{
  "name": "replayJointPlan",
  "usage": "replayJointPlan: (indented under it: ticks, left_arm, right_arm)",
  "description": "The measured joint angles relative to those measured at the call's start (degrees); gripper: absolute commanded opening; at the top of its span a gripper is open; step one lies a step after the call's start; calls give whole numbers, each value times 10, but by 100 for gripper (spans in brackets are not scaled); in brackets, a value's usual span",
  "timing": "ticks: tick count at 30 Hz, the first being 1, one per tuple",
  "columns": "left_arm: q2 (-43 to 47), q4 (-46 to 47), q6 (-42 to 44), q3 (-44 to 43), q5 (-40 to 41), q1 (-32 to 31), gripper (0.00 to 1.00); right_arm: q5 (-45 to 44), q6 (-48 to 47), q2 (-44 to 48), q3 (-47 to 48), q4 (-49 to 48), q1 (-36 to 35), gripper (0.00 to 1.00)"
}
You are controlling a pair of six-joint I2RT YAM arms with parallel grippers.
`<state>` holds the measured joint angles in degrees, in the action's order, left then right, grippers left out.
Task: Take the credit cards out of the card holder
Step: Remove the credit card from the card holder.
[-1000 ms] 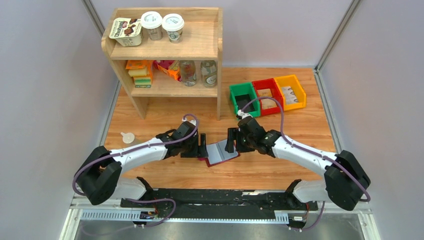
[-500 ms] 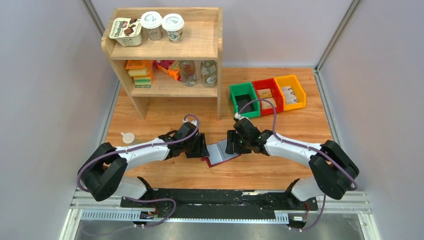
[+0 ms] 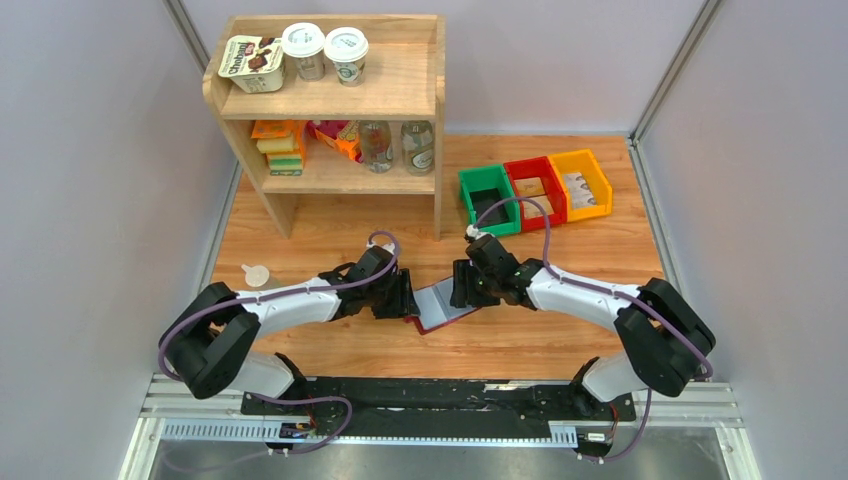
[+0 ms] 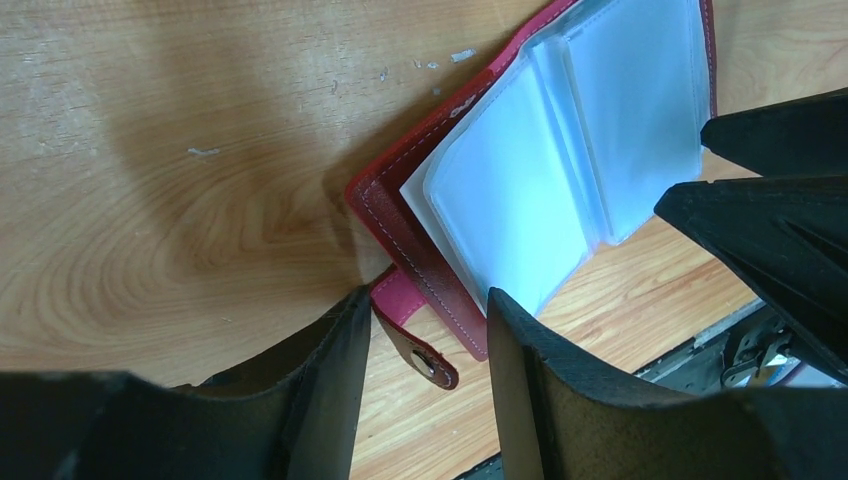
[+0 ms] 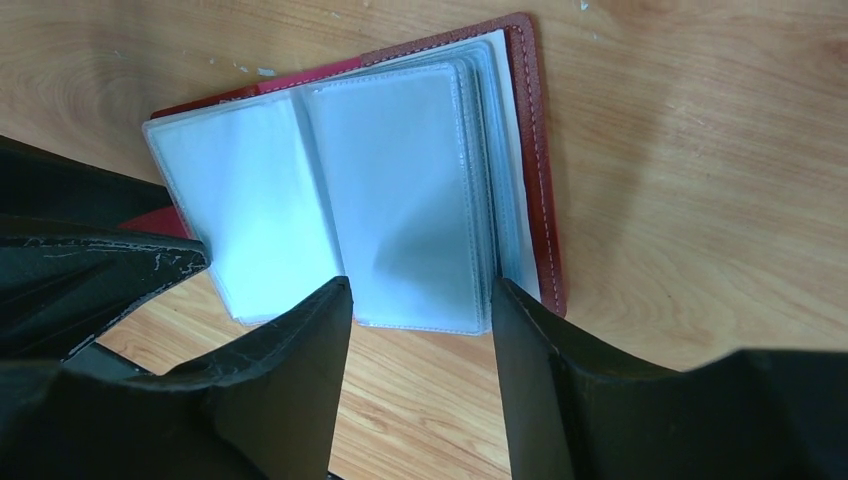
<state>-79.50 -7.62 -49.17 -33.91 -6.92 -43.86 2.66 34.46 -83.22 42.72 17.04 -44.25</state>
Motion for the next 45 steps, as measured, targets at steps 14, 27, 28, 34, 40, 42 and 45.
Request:
replayJointPlan:
  ticks: [14, 27, 28, 34, 40, 42, 45]
  left_arm:
    - [-12, 17, -4, 0, -10, 0, 50]
    - [-13, 19, -4, 0, -12, 0, 49]
    - [-13, 19, -4, 0, -12, 0, 49]
    - [-13, 19, -4, 0, -12, 0, 49]
    - [-13, 19, -4, 0, -12, 0, 49]
    - [-13, 19, -4, 0, -12, 0, 49]
    - [-13, 19, -4, 0, -12, 0, 49]
  right_arm:
    - [-39, -27, 2, 29, 20, -3, 64]
    - [-42, -48, -41, 40, 20, -3, 58]
    - [-41, -48, -41, 41, 20, -3, 58]
    - [-31, -54, -37, 43, 22, -4, 54]
    - [-11, -61, -20, 58, 30, -16, 47]
    - [-4, -63, -18, 65, 28, -18, 44]
    - [6, -65, -18, 66, 27, -19, 38]
